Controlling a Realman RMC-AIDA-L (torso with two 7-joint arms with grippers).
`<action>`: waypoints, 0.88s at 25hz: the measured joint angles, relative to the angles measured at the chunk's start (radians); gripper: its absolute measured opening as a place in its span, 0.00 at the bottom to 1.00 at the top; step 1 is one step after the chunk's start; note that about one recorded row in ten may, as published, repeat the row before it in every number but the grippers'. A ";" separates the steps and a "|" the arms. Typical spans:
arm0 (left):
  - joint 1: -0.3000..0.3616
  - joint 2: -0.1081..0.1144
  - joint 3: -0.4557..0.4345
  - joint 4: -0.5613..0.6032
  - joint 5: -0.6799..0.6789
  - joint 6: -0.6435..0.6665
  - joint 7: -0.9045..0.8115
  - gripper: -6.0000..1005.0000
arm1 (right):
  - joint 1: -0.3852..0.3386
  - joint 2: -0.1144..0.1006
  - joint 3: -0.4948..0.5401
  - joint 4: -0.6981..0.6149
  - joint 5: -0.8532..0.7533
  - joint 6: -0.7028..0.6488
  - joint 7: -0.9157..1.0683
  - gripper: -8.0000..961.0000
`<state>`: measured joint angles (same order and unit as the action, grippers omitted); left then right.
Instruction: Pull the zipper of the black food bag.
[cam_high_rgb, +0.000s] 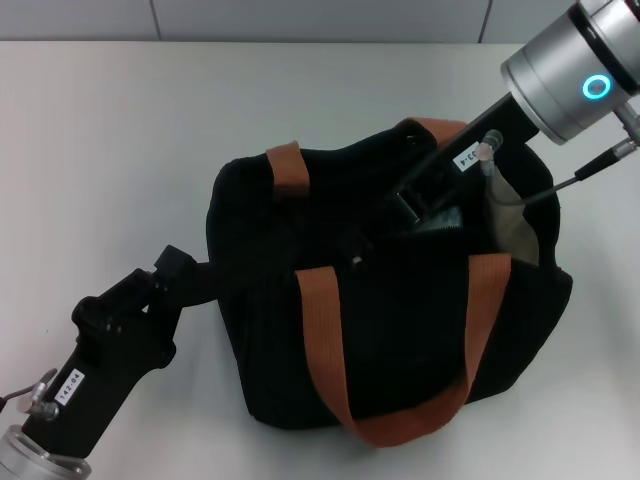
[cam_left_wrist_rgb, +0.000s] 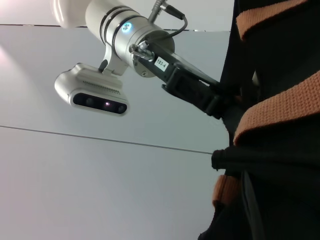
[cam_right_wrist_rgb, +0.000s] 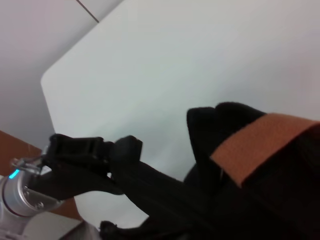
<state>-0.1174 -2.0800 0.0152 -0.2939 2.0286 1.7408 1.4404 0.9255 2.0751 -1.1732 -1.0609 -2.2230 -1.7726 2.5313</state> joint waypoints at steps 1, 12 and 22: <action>0.000 0.000 0.000 0.000 0.000 0.001 0.000 0.03 | 0.001 0.001 -0.003 0.000 -0.007 0.000 0.001 0.24; -0.002 0.000 0.000 -0.002 0.001 0.002 0.000 0.03 | 0.010 0.006 -0.058 0.020 -0.011 0.041 -0.002 0.29; -0.001 0.000 0.000 0.001 0.001 0.002 0.000 0.03 | 0.006 0.008 -0.117 -0.001 -0.011 0.091 -0.057 0.09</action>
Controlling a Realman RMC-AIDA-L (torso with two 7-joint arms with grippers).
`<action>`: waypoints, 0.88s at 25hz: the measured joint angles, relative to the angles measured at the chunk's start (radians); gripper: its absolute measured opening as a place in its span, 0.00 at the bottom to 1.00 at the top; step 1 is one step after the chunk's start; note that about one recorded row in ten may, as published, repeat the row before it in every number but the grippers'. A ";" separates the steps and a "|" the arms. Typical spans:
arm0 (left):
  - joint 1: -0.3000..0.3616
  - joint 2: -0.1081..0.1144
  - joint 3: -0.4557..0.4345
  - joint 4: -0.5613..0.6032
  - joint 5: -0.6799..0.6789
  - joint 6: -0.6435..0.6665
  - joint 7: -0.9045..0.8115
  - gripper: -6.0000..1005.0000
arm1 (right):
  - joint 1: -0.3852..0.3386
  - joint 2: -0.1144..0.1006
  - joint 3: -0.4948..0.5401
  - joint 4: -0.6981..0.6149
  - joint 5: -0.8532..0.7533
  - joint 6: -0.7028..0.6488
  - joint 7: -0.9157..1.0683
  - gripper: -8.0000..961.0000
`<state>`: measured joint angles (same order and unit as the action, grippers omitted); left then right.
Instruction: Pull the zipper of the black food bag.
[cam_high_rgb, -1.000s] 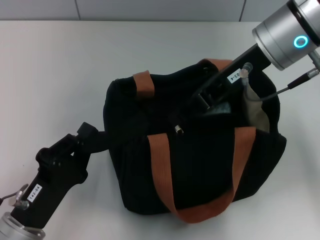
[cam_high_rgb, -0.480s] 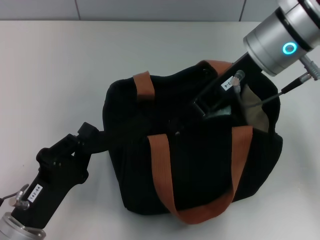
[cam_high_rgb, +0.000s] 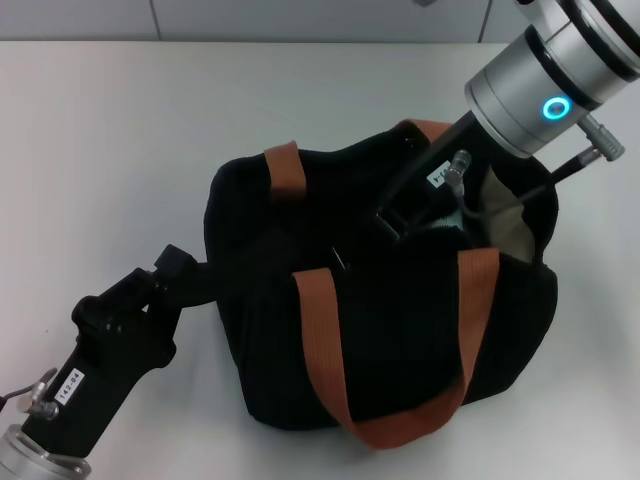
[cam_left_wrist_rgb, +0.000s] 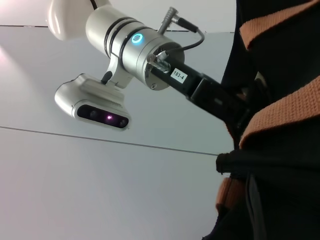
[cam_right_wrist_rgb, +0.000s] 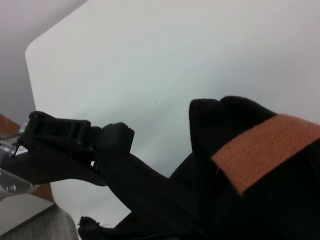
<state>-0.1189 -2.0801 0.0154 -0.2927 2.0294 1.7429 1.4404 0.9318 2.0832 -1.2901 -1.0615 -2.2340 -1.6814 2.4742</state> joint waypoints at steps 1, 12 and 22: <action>0.000 0.000 0.000 0.000 0.000 0.000 0.000 0.03 | -0.004 0.000 0.000 -0.011 0.000 0.002 0.000 0.02; 0.001 0.000 -0.014 -0.001 -0.008 0.010 0.000 0.03 | -0.079 -0.006 0.023 -0.127 0.005 -0.010 0.001 0.01; 0.005 0.000 -0.003 -0.018 -0.004 -0.006 -0.019 0.03 | -0.045 -0.008 0.136 -0.260 0.016 -0.223 0.203 0.01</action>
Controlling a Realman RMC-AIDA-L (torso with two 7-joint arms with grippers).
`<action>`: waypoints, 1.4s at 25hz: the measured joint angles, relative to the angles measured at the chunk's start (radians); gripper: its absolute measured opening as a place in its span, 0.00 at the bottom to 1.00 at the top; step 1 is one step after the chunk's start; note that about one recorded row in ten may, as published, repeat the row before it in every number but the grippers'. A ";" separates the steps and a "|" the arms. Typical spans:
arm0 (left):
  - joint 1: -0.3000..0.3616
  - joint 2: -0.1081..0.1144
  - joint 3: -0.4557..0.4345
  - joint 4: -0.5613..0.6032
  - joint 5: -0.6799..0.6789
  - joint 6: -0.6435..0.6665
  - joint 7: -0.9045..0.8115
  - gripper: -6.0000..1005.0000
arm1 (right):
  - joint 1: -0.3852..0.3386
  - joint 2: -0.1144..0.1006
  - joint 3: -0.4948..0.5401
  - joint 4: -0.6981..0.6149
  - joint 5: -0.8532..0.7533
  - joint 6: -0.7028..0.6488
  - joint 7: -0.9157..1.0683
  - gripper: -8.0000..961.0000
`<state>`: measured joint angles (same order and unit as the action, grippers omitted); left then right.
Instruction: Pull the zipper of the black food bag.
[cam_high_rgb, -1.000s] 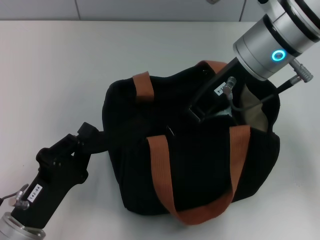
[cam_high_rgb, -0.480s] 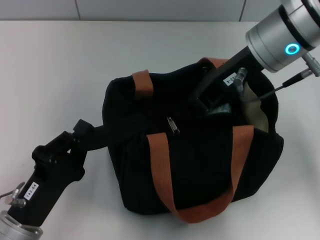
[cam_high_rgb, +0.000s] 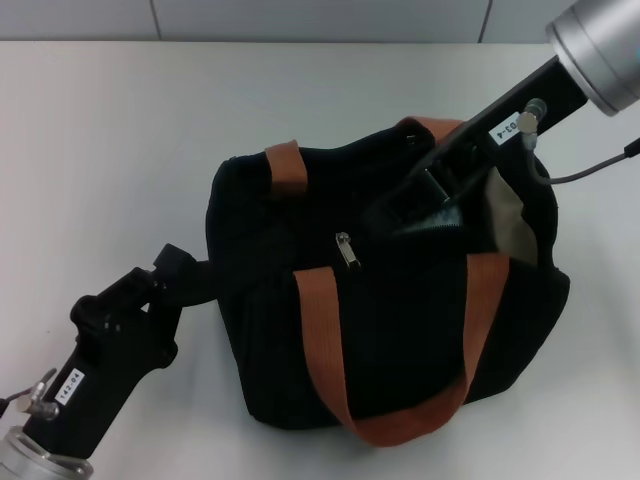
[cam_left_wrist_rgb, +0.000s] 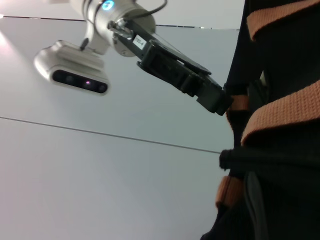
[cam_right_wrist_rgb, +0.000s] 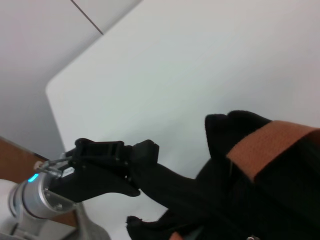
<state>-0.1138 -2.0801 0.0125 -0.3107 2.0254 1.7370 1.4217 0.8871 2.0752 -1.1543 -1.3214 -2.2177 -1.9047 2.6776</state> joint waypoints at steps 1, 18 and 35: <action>-0.001 0.000 0.001 -0.001 0.000 -0.005 -0.002 0.03 | 0.004 0.001 -0.015 -0.021 -0.015 -0.006 0.018 0.03; -0.033 0.000 -0.001 -0.014 0.003 -0.064 -0.001 0.03 | 0.137 0.012 -0.172 0.049 -0.129 0.084 0.146 0.27; -0.035 0.000 -0.052 0.038 0.000 -0.089 0.041 0.03 | 0.062 0.015 -0.477 0.067 -0.105 0.303 0.156 0.25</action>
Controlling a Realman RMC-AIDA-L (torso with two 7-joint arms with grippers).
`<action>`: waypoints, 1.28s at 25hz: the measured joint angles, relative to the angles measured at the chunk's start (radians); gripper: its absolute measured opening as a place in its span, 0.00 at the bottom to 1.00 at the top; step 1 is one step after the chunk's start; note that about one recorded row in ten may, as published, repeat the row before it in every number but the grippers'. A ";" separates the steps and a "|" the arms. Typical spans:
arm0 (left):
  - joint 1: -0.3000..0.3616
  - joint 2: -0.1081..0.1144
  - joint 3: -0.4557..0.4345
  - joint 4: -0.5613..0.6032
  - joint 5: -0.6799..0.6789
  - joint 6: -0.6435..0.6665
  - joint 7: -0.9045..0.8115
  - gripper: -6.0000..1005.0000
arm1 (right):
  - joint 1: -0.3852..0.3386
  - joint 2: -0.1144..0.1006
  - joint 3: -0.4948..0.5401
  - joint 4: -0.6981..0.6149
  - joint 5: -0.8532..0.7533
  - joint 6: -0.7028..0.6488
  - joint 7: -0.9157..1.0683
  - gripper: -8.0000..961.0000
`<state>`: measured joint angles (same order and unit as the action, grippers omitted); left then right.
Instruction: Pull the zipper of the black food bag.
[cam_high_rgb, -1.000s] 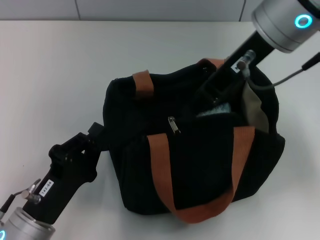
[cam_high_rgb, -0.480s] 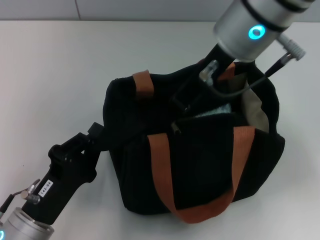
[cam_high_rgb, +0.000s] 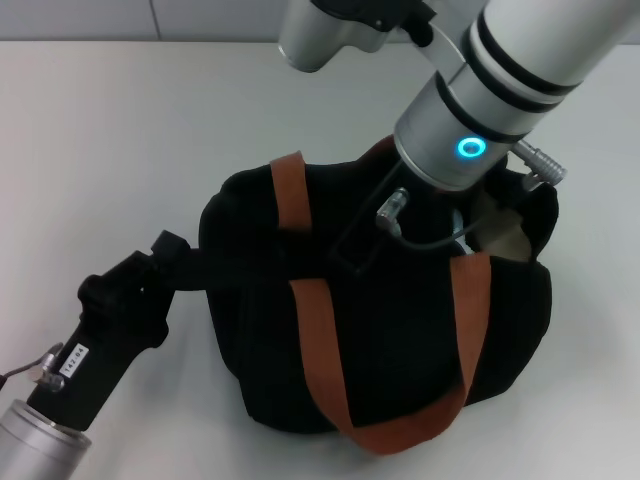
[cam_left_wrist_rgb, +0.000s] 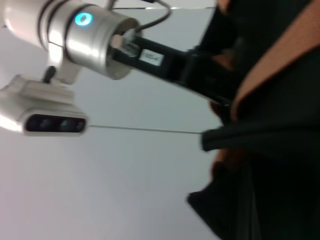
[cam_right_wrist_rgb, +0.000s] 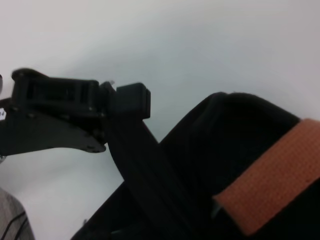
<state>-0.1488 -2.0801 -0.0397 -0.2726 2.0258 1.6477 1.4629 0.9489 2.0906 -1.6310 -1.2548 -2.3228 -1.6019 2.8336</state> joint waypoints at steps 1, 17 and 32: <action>-0.001 0.000 0.005 0.005 0.000 -0.007 0.000 0.03 | -0.004 -0.002 0.002 -0.003 -0.004 0.002 0.000 0.25; 0.012 0.000 -0.009 -0.010 -0.004 -0.008 0.029 0.03 | -0.026 -0.006 0.011 -0.069 -0.071 -0.092 0.006 0.01; 0.015 0.000 -0.034 -0.001 -0.004 0.018 0.030 0.03 | -0.049 -0.007 0.134 -0.049 -0.171 -0.157 0.013 0.01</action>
<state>-0.1335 -2.0802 -0.0734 -0.2734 2.0214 1.6653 1.4926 0.9000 2.0833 -1.4971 -1.3035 -2.4936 -1.7586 2.8468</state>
